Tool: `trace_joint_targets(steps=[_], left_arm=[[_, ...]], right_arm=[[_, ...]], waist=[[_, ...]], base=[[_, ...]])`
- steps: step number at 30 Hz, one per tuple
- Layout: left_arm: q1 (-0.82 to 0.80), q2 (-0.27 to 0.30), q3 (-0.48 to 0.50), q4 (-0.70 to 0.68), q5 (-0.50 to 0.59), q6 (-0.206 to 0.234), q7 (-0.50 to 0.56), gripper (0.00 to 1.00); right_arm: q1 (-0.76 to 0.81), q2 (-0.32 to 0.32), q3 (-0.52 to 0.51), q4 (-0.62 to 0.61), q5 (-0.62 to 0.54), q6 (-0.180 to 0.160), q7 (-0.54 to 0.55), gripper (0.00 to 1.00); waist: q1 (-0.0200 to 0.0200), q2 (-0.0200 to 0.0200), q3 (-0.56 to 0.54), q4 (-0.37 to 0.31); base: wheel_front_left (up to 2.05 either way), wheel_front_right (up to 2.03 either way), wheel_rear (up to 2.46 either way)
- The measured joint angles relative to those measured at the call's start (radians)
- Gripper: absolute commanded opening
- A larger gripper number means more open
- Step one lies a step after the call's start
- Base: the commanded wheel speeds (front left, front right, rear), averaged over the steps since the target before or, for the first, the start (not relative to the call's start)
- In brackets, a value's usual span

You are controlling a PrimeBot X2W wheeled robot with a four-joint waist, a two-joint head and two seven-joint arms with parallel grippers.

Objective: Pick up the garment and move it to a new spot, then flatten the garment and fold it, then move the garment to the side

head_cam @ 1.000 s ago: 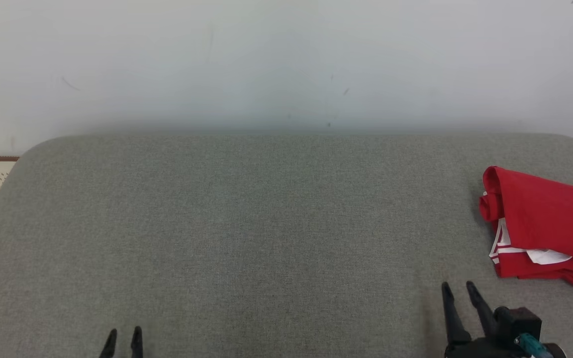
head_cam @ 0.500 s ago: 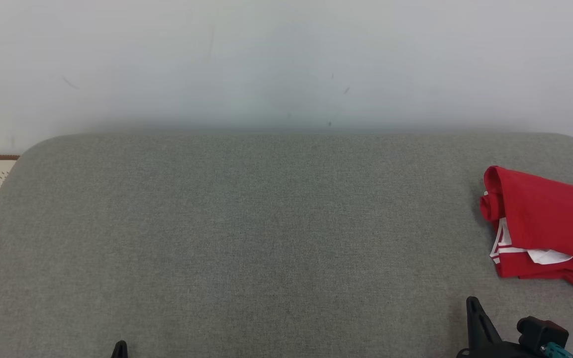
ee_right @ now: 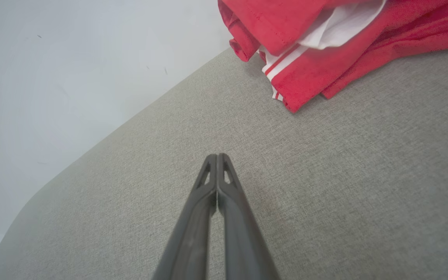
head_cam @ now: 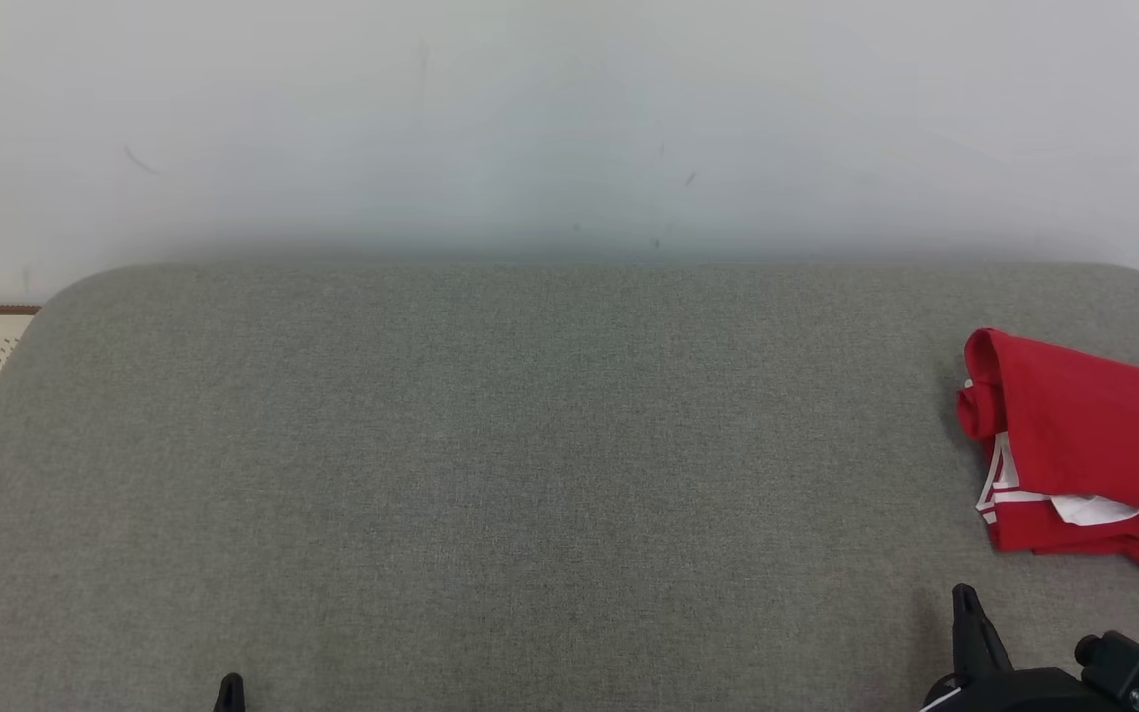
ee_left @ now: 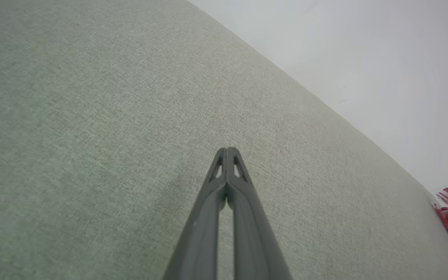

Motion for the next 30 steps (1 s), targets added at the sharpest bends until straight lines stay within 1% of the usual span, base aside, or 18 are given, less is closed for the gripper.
trace_joint_targets(steps=[9,30], left_arm=[[-0.016,0.001,0.003,-0.004,-0.144,-0.016,0.032,0.00],[-0.039,0.002,0.011,-0.012,-0.429,-0.041,0.101,0.00]], right_arm=[[-0.002,0.006,-0.022,-0.018,0.141,0.000,0.035,0.00],[-0.004,0.013,-0.071,-0.057,0.434,0.000,0.112,0.00]], waist=[[0.0000,0.0000,0.002,0.001],[0.0000,0.0000,0.007,0.004]], base=[[0.00,0.00,0.00],[0.00,0.00,0.00]])
